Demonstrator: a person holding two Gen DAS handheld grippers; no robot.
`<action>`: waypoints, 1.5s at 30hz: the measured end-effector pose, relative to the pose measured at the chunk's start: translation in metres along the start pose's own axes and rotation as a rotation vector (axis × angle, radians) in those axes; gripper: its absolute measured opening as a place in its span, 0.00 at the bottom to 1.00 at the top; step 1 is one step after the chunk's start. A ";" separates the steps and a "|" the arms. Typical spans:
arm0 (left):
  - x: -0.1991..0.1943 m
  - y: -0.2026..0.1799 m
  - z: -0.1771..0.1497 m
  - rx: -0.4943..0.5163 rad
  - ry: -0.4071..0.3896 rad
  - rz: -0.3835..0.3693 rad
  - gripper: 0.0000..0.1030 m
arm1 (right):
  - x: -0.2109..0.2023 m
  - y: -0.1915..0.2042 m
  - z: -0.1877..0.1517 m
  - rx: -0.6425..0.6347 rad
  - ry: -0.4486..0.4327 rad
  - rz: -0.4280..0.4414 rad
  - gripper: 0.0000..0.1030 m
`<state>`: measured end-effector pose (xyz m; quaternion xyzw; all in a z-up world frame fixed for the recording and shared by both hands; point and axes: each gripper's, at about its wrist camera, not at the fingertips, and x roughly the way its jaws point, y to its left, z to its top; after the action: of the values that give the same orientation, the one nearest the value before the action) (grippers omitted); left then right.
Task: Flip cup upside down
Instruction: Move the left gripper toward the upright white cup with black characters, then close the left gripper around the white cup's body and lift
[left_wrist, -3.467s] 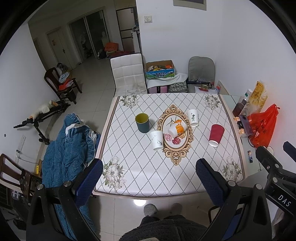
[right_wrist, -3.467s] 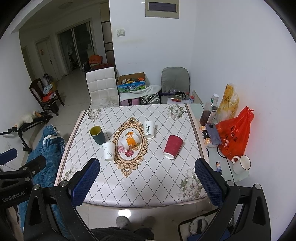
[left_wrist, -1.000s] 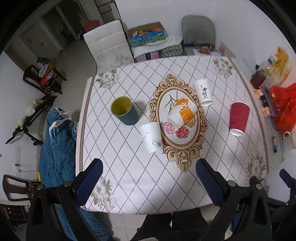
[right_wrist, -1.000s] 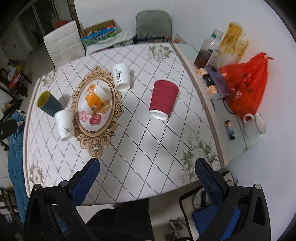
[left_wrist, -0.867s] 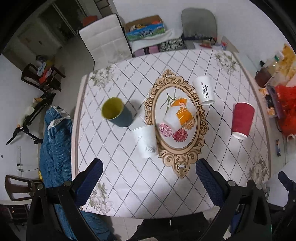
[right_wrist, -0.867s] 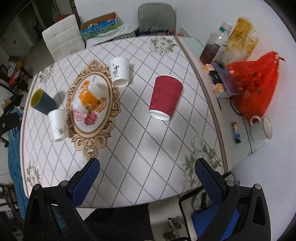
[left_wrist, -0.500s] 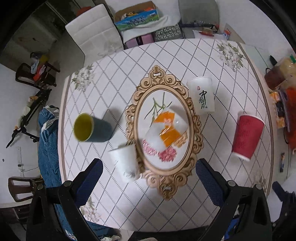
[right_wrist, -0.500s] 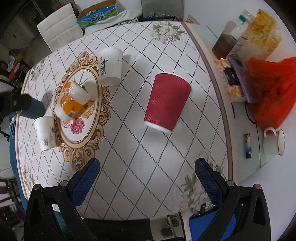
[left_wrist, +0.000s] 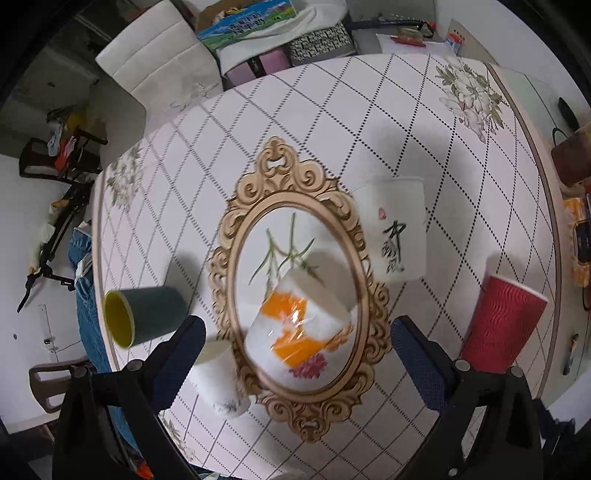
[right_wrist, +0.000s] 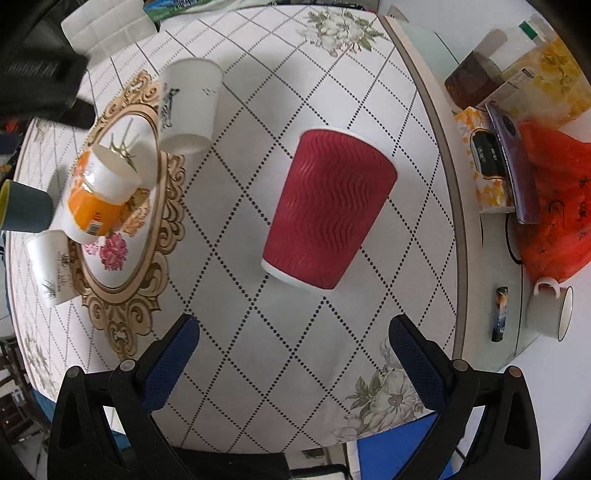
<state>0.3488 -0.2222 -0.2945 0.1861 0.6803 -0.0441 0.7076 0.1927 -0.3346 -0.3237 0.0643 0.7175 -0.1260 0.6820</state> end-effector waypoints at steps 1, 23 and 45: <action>0.003 -0.003 0.005 0.007 0.007 -0.001 1.00 | 0.002 0.000 0.001 -0.002 0.006 -0.004 1.00; 0.075 -0.060 0.074 0.112 0.164 -0.059 0.97 | 0.035 -0.025 0.017 0.022 0.113 -0.056 1.00; 0.093 -0.084 0.082 0.245 0.100 0.043 0.63 | 0.042 -0.033 0.029 0.046 0.119 -0.055 1.00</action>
<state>0.4069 -0.3086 -0.4021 0.2876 0.7000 -0.1022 0.6457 0.2091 -0.3775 -0.3631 0.0676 0.7552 -0.1574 0.6327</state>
